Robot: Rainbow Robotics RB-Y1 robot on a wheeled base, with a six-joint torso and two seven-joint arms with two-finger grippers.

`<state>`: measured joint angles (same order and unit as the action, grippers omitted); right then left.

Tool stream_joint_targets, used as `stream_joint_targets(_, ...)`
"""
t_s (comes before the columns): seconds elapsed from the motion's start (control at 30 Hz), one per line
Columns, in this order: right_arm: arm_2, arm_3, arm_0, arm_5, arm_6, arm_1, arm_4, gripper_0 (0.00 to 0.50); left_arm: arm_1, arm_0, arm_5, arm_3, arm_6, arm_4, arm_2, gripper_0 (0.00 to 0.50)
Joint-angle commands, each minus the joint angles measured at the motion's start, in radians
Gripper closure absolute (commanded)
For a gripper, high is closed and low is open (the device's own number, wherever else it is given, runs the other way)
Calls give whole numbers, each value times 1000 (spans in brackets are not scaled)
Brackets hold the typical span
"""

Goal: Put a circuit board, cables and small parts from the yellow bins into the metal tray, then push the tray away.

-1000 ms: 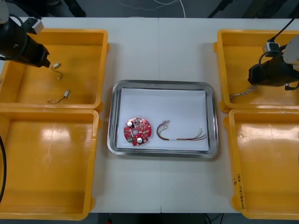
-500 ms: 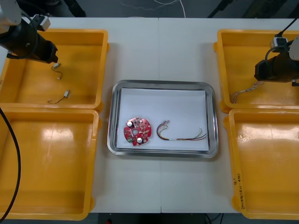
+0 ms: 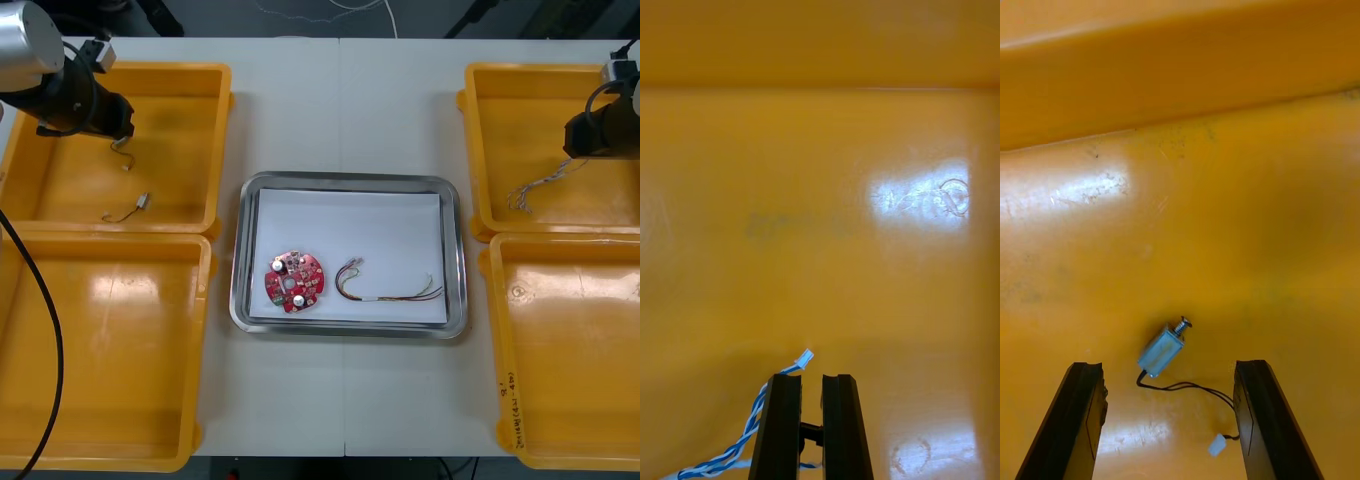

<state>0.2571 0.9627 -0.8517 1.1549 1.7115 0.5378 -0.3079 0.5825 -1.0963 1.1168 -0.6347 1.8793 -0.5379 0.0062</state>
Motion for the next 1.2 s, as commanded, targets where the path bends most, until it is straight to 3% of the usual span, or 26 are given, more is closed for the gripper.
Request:
stream_joint_targets(0.03,24,25,-43,-23,19,47,26,500,-13,-60,-58,26,-23,-5,-28,0)
stream_joint_targets(0.37,45,27,-17,-95,30,53,46,500,-18,-60,-101,66,1,-11,-54,0)
stream_joint_targets(0.8,59,27,-4,-101,31,51,58,498,-30,-51,-161,104,12,-40,-72,0)
stream_joint_targets(0.9,57,27,-1,-101,34,51,59,451,-29,-42,-169,105,15,-54,-80,0)
stream_joint_targets(1.0,59,27,-3,-101,34,51,59,348,-29,-37,-176,104,21,-63,-84,0)
stream_joint_targets(1.1,59,25,-3,-101,39,51,61,149,-29,-36,-176,105,27,-63,-84,0)
stream_joint_targets(1.13,59,25,-1,-101,40,53,62,107,-29,-36,-176,105,29,-63,-84,0)
stream_joint_targets(1.17,59,27,-3,-101,43,53,62,21,-29,-36,-176,105,30,-63,-84,0)
stream_joint_targets(1.2,60,27,-3,-101,43,53,64,0,-29,-36,-176,104,32,-63,-84,0)
